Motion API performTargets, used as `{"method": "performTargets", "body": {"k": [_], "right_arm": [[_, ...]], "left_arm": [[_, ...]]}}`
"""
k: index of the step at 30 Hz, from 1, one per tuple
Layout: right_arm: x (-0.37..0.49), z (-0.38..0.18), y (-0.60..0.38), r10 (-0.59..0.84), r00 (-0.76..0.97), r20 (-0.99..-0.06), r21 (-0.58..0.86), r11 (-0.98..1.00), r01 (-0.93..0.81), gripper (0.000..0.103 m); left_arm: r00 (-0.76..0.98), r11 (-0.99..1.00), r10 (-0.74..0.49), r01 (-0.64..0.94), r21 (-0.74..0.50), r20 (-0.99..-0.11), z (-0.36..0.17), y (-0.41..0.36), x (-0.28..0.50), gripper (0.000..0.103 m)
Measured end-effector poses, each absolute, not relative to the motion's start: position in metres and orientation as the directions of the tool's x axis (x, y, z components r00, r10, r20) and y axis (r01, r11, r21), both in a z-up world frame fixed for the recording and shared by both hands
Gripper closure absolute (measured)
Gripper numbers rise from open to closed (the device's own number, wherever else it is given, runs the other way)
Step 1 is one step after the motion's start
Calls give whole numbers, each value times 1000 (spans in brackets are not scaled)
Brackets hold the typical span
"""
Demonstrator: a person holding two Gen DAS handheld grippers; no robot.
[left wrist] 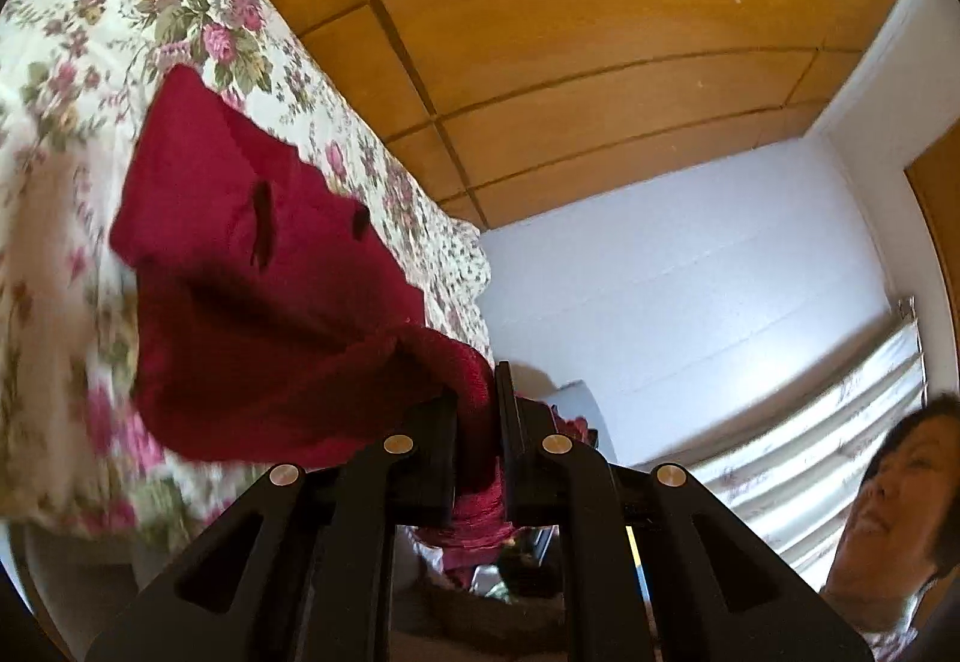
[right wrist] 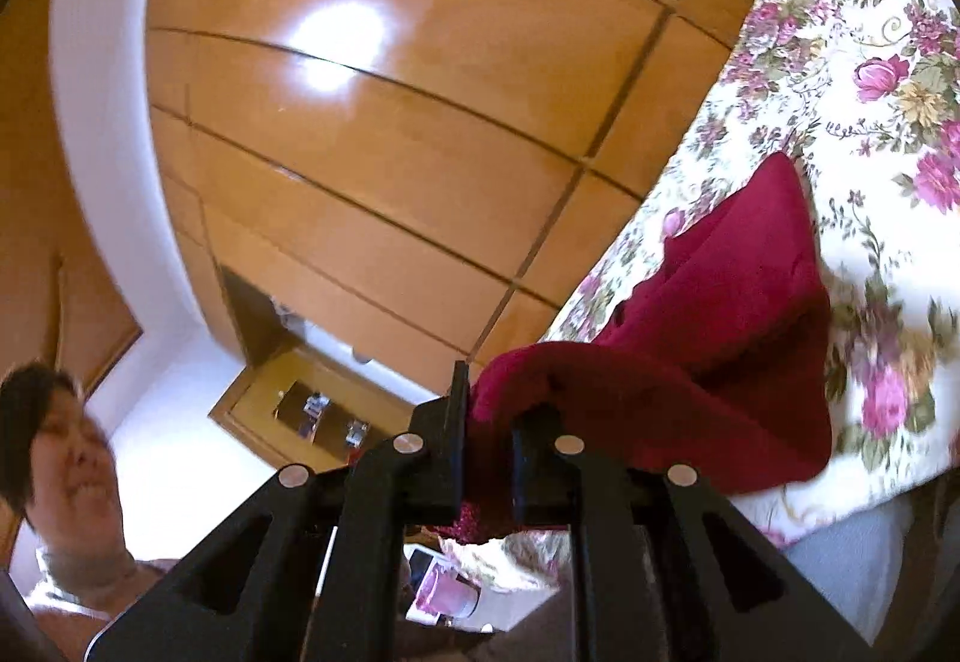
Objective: Fold small clothes
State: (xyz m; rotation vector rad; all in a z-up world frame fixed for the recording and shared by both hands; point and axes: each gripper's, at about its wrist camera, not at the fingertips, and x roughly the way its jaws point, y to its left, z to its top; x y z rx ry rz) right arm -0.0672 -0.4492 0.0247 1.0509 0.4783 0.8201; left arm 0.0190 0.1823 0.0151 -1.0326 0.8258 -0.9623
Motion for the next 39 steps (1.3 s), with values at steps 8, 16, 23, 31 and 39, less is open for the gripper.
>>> {"method": "performTargets", "body": {"k": [8,16,23,31,39], "right_arm": [[24,4,-449,757,652,-48,941,252,-223,91],[100,-35,-443,710,675,-200,945,323,-60,86],[118,-55,-439,617,732,-289,920,391,33,61],[55,-24,-445,473,777,-416,798,600,62,55],[-7,-24,-431,421,740,-525,686,724,75,55]], "left_arm": [[405,276,-892,132,-952,-202,-14,186,95,95],[432,351,-839,-35,-936,-331,-50,186,164,86],[562,352,-744,-130,-927,-362,-64,196,187,36],[599,587,-634,-38,-809,-489,-44,192,130,36],[586,649,-626,26,-760,-514,-44,180,68,57]]}}
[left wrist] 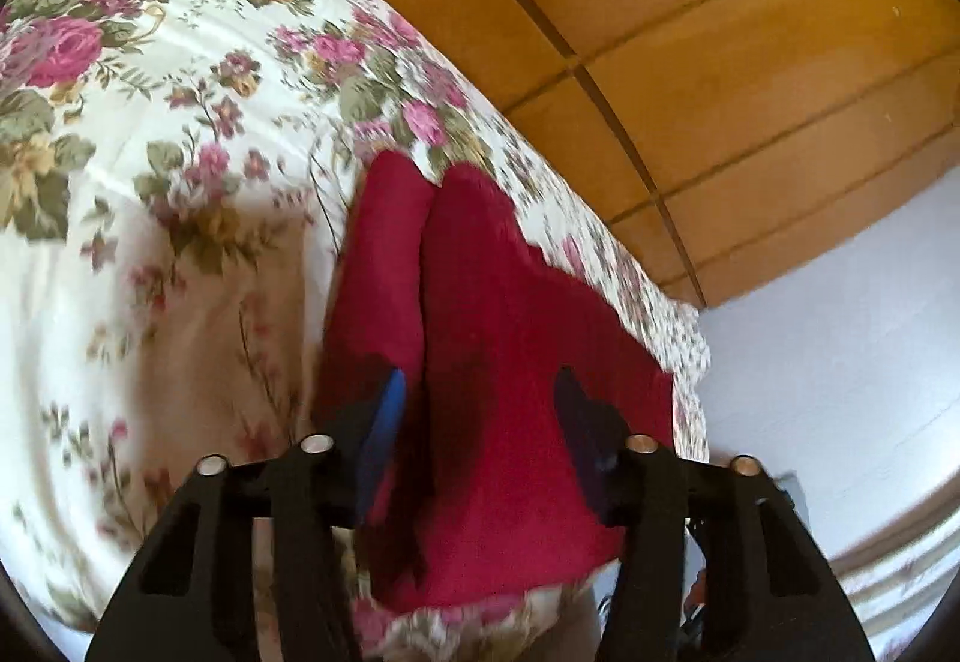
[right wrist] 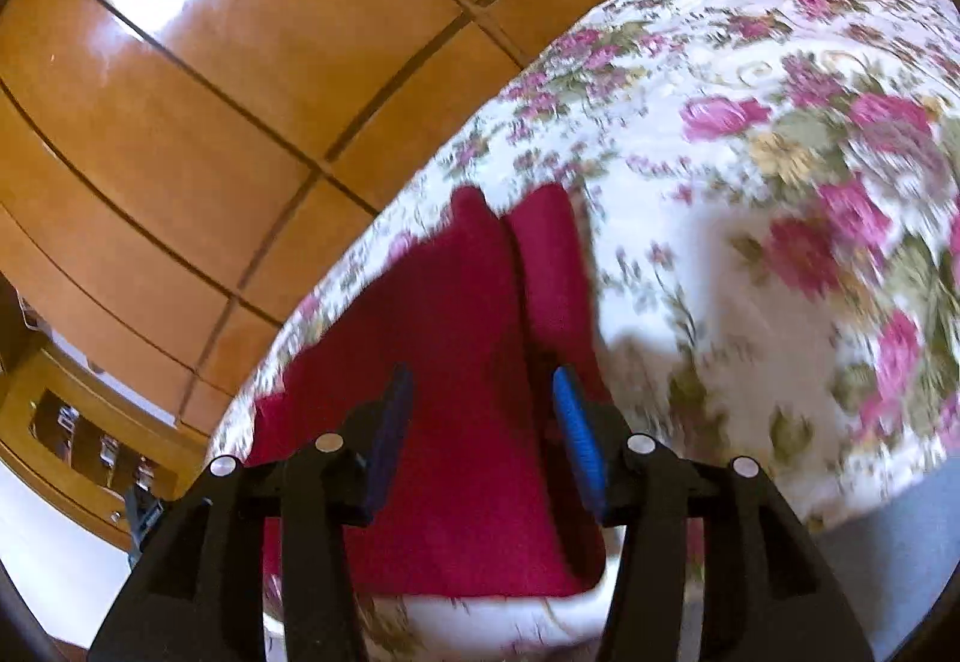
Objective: Fold small clothes
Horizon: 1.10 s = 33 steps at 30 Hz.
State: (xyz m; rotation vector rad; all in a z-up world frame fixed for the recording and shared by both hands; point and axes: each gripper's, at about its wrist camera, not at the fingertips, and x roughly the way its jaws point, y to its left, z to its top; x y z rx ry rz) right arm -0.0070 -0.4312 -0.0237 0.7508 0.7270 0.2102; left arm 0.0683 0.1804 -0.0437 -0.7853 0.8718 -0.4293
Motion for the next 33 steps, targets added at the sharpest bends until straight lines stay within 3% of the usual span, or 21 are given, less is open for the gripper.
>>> {"method": "performTargets", "body": {"k": [4,12,15,16,19,23,27,30,33], "right_arm": [[-27,-38,-421,433,718,-545,680,729,77,56],[-26,-56,-396,443,646,-622,618,784,56,71],[-26,-58,-395,435,639,-634,612,788,71,94],[-27,-56,-397,437,643,-629,618,783,72,94],[-33,-39,-399,438,679,-590,629,776,47,95],[-34,-25,-392,411,675,-613,576,817,26,95],[-24,-66,-398,392,584,-711,562,816,136,95],[-24,-75,-398,393,586,-709,565,813,138,94],[-26,-60,-386,335,604,-723,477,875,85,83]], "left_arm": [[557,677,-633,61,-734,-538,-43,167,57,57],[503,738,-614,93,-668,-609,-59,147,44,57],[504,738,-614,96,-668,-607,-60,148,47,83],[499,735,-620,98,-671,-605,-58,149,45,90],[497,715,-639,105,-691,-586,-47,156,33,93],[487,781,-587,131,-610,-647,-44,149,15,93],[460,828,-537,128,-545,-708,-64,144,17,93],[461,838,-528,147,-526,-713,-68,142,18,93],[487,834,-527,138,-535,-696,-59,146,14,74]]}}
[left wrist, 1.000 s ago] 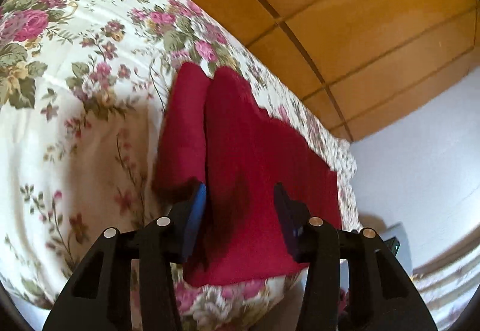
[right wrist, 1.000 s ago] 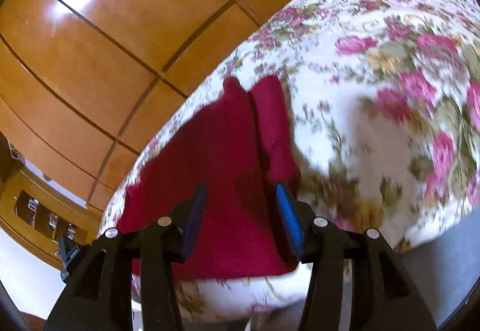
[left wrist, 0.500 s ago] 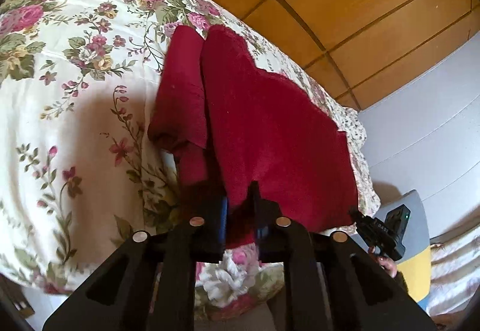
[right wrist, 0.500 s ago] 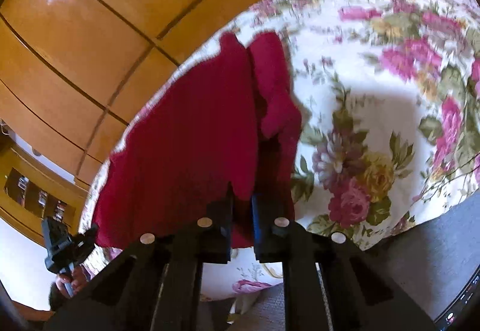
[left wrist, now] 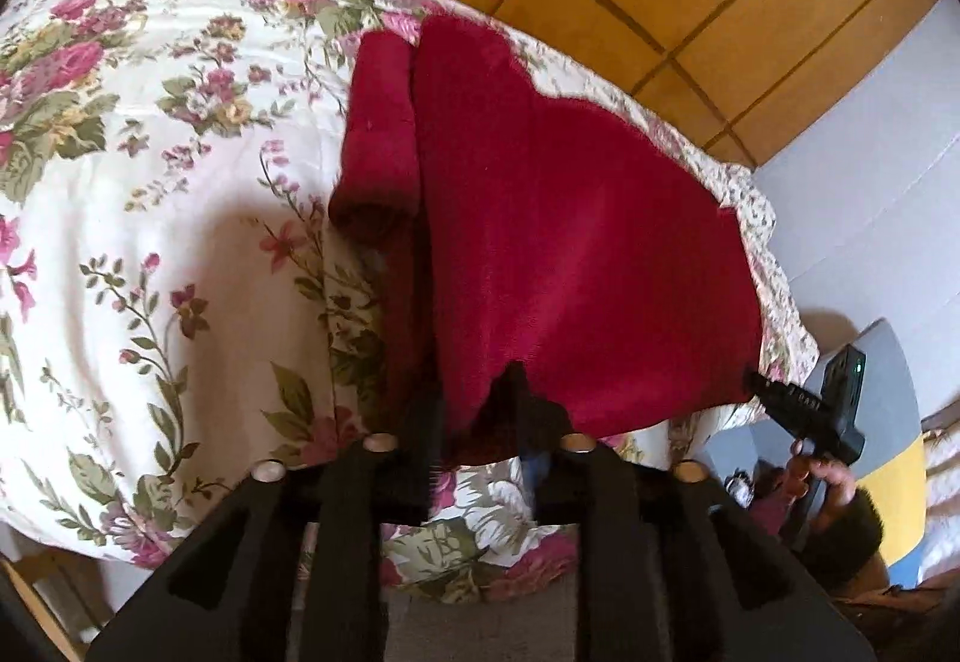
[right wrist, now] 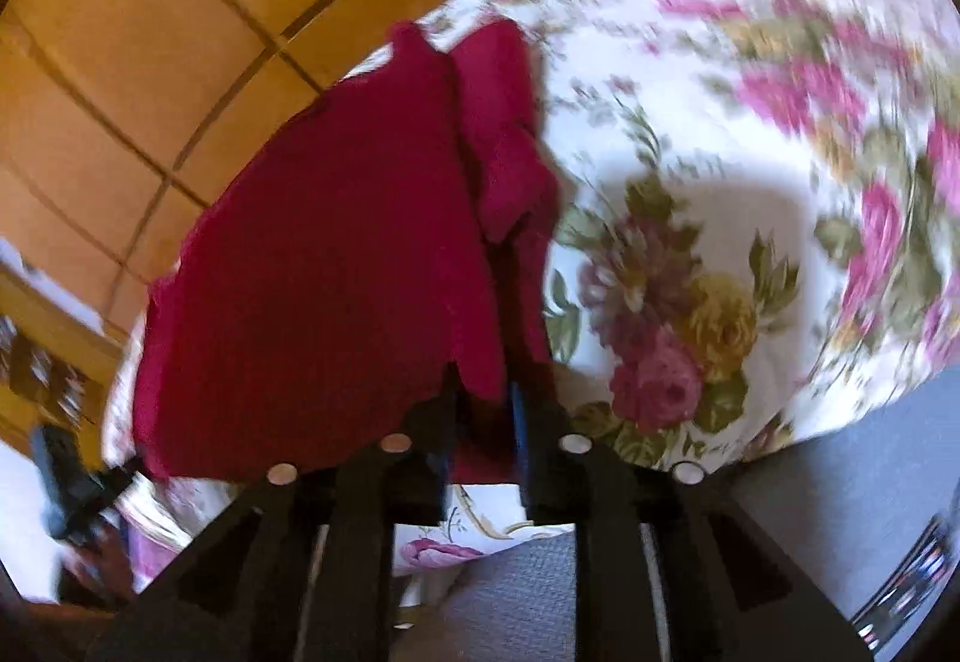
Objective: Fold small clothes
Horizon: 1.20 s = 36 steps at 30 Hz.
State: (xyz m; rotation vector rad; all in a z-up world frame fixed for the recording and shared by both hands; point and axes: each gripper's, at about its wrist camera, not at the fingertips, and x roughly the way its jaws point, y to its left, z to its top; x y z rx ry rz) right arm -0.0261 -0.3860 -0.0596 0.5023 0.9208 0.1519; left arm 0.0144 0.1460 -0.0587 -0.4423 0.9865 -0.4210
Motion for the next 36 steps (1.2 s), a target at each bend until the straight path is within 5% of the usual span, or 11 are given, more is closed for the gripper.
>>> {"method": "performTargets", "body": {"k": [2,11,25,30,36], "right_arm": [[-29,-47,-383,266,628,-731,405,910,86,71],[-2,11,-352,202,728,-655,280,960,-15,71],[153,-40,-287,182,583,-792,115,982,-151,73],[175,-63,-301,177,644,-744,143,984,-104,82],[172,-63,-316,248,677,-693,242,965,-105,82]], "left_arm": [[535,836,-505,108,-538,-677,-44,155,12,60],[654,906,-407,201,-372,-638,21,122,42,59],[559,976,-186,202,-86,-808,-42,46,191,58],[572,960,-281,167,-226,-770,-72,75,208,52],[573,958,-286,164,-234,-768,-70,73,207,52]]}}
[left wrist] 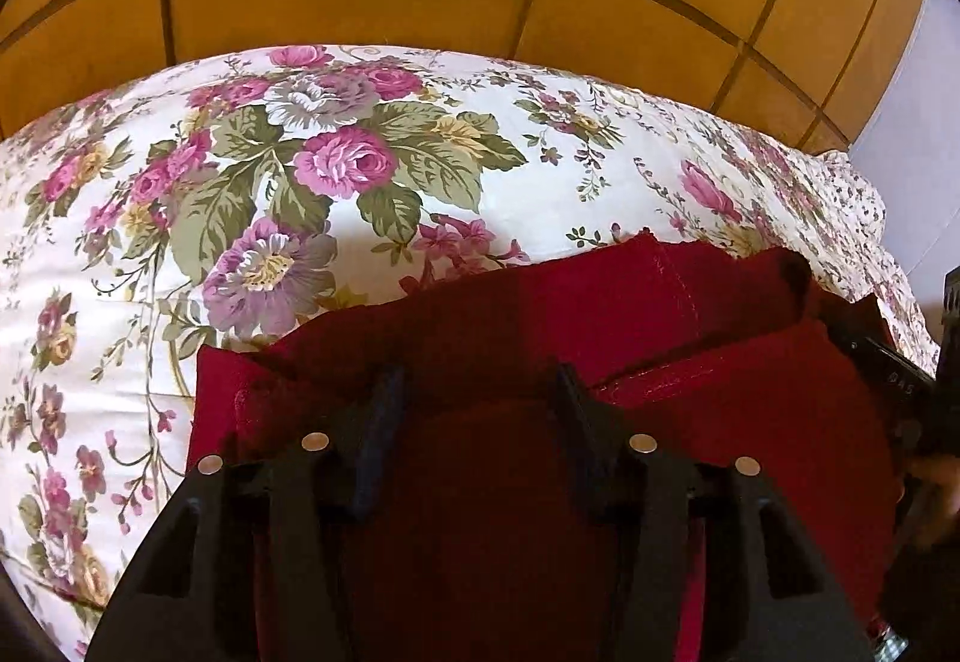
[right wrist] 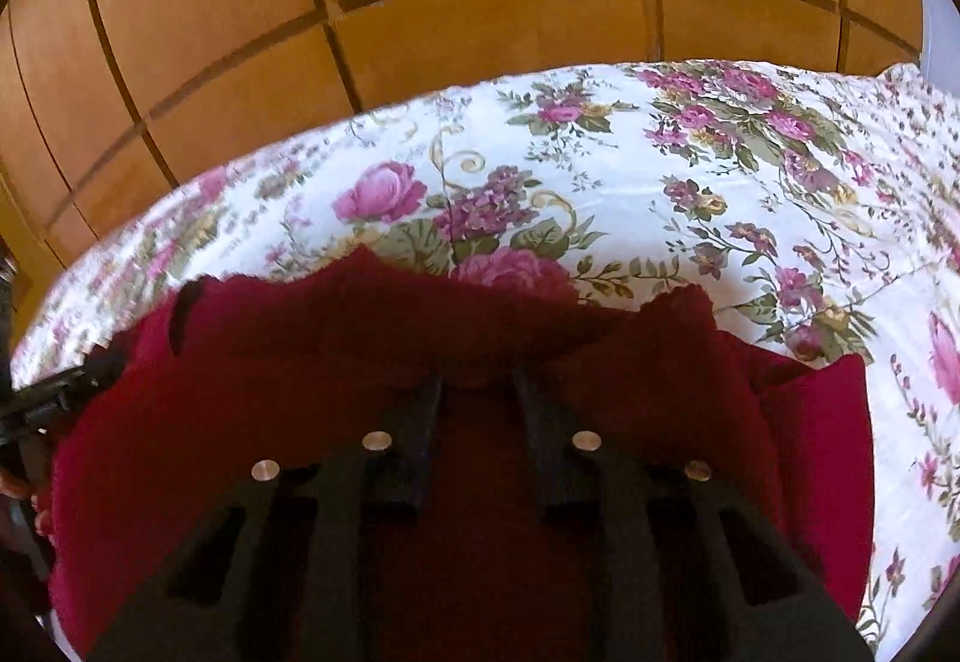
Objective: Fold small clothes
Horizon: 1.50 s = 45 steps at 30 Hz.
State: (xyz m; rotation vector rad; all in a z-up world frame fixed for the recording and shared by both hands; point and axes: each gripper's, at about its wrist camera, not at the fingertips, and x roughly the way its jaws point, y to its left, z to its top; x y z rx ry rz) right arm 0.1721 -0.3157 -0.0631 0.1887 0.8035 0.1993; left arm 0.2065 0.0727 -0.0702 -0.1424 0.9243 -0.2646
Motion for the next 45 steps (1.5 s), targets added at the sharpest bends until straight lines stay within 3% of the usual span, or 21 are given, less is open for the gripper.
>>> {"method": "performTargets", "body": {"k": [3,5,7,10,13,17,21,24,33,39,45], "right_arm": [[158,-56,-322,275,699,-660,291,952,-100,79],[137,-46,-323,263,722,-640,296,951,-84,56],[109,-37,-320,254,740,-623,295,952,-78,45],[75,-31,-322,243,740,-627,282,956,-75,45],[36,-27,-346,220,761,-611,344,939,4,35],[6,-29,-384,195,773,-604,424,900,105,30],[-7,-45,-409,246,759,-603,537,829,158,31],[-7,-63,-419,302,747,-592,623,760,186,35],[4,-75,-419,352,773,-528,666,736,121,36],[22,-82,-420,357,799,-484,678,730,84,44],[30,-89,-418,447,772,-451,738,673,41,62]], "left_arm": [[585,951,-307,164,-262,-751,-64,75,200,51],[610,952,-302,151,-267,-732,-51,78,184,46],[659,951,-295,130,-282,-692,-36,81,160,22],[711,941,-312,138,-309,-630,-20,82,120,21],[714,932,-331,145,-333,-617,-16,78,92,21],[693,905,-397,187,-382,-602,-19,62,60,21],[672,896,-430,237,-375,-603,-24,42,43,23],[657,896,-441,281,-345,-611,-26,25,34,36],[609,898,-440,315,-308,-660,-44,5,36,36],[598,907,-419,315,-281,-683,-53,1,39,36],[594,894,-447,311,-322,-669,-48,8,38,36]]}}
